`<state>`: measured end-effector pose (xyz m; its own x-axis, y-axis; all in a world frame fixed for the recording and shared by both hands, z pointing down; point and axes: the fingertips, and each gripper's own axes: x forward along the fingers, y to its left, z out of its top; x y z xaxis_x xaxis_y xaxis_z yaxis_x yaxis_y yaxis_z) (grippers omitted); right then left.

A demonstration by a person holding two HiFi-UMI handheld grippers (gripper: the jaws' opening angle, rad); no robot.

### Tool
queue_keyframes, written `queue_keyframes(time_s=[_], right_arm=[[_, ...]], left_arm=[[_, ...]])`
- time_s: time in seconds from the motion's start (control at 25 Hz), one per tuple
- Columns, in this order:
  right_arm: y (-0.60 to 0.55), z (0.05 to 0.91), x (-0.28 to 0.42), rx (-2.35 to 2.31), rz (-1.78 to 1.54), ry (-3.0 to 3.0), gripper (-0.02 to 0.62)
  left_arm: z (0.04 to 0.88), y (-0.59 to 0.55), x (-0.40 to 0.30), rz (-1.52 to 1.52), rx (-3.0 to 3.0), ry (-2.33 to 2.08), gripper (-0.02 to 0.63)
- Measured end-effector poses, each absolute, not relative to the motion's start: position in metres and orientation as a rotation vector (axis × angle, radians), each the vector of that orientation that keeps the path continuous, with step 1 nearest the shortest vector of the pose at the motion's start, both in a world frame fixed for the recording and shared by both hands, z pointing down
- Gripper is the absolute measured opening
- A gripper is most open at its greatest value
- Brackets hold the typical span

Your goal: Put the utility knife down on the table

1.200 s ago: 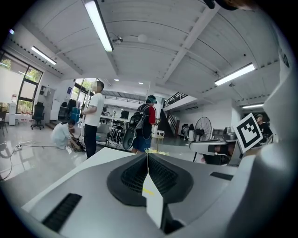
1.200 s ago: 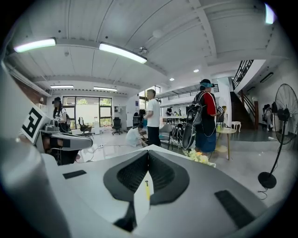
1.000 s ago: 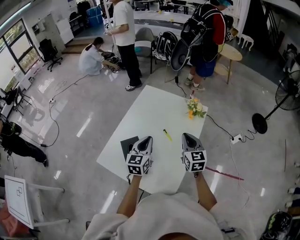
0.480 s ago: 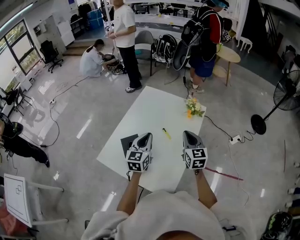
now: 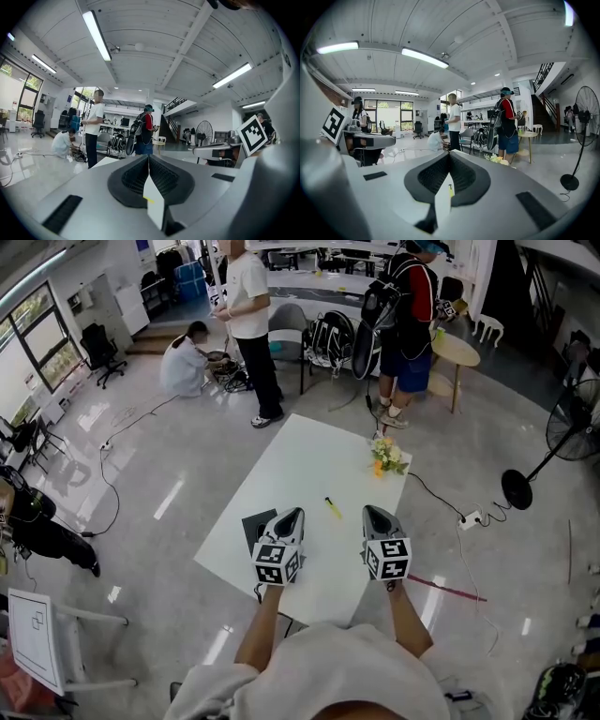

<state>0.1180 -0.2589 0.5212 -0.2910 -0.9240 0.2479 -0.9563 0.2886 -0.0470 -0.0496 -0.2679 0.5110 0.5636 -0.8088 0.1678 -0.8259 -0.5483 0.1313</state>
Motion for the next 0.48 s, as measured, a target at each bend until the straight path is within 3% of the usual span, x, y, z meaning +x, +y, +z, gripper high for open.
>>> queue_keyframes(time_s=[0.48], right_arm=[[-0.2621,0.5279,0.1143,1.726,0.273,-2.364,0.031]], left_arm=[[0.5152,-0.2711,-0.0504,0.140,2.592,-1.379,0.020]])
